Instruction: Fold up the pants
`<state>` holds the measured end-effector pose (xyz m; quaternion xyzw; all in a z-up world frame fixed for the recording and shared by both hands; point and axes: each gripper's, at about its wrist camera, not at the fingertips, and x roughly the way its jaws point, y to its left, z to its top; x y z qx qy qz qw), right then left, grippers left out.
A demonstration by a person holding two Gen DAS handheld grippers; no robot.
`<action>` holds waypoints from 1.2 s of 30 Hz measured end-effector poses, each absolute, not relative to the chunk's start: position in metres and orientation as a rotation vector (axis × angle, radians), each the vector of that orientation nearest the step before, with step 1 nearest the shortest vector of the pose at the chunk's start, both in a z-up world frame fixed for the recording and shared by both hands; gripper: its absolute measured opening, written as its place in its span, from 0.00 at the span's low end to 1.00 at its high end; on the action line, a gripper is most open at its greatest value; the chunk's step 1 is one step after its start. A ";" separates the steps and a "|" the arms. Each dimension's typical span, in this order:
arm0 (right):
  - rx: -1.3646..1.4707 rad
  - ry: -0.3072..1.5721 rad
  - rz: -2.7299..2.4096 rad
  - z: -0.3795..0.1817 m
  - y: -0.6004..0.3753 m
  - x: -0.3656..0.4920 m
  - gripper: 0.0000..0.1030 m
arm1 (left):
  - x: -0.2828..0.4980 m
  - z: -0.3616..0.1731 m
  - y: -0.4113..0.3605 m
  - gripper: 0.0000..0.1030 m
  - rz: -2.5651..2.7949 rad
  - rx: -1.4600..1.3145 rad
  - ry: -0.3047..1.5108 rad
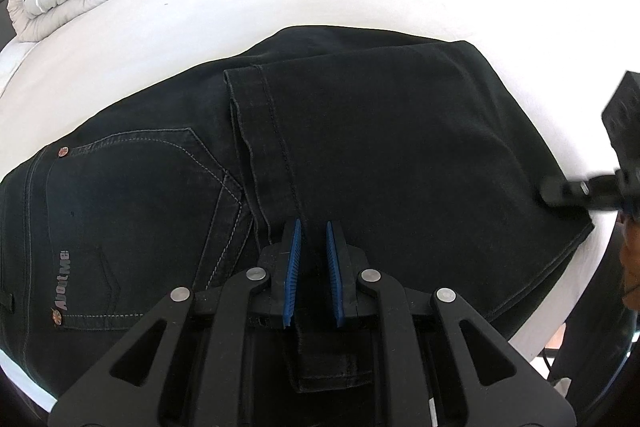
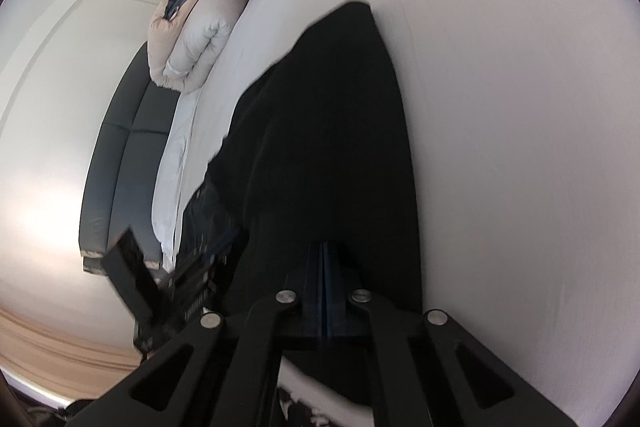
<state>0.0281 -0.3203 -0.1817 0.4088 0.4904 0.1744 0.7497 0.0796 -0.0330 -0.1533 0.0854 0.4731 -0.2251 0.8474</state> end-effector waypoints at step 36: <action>0.901 0.912 0.325 -0.167 -0.286 -0.001 0.48 | -0.014 -0.154 0.273 0.94 -0.207 -1.074 0.759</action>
